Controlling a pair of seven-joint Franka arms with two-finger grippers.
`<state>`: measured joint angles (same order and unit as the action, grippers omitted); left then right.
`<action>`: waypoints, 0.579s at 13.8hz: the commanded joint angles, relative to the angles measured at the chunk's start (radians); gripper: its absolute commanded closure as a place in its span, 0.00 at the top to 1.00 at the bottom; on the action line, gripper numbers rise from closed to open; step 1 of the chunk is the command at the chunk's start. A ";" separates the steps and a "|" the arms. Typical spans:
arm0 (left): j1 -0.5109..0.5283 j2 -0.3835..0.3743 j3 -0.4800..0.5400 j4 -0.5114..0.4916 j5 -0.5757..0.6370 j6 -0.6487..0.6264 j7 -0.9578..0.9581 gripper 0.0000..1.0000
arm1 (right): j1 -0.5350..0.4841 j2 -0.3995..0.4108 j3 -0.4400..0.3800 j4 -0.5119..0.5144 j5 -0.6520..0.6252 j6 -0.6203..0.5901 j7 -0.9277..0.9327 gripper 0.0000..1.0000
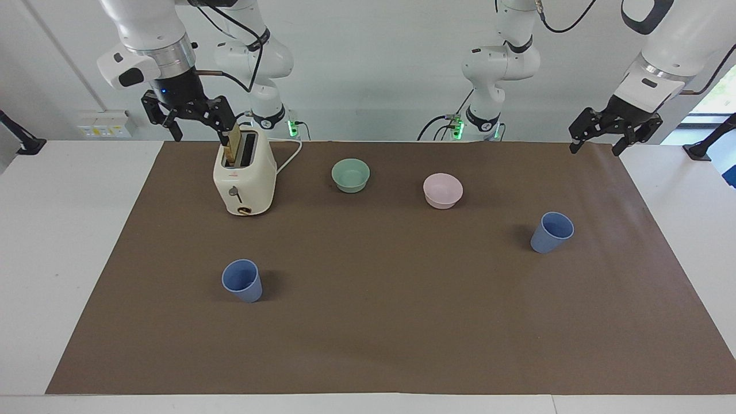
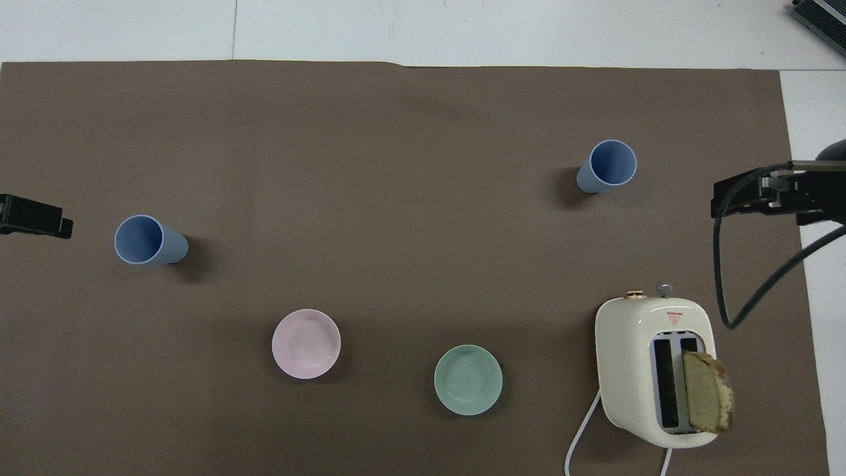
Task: Stack blue cups with both arms
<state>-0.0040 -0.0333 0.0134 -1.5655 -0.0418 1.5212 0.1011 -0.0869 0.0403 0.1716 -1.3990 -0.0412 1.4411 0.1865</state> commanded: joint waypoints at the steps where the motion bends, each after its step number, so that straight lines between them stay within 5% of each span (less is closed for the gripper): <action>1: 0.004 -0.025 -0.001 -0.027 0.017 0.017 0.009 1.00 | -0.016 -0.028 0.003 -0.035 0.024 0.013 -0.010 1.00; 8: 0.004 -0.025 -0.001 -0.027 0.017 0.017 0.009 1.00 | -0.017 -0.026 0.003 -0.034 0.024 0.013 -0.015 1.00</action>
<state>-0.0040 -0.0349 0.0151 -1.5655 -0.0418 1.5212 0.1011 -0.0869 0.0397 0.1716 -1.3995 -0.0412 1.4411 0.1865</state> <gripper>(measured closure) 0.000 0.000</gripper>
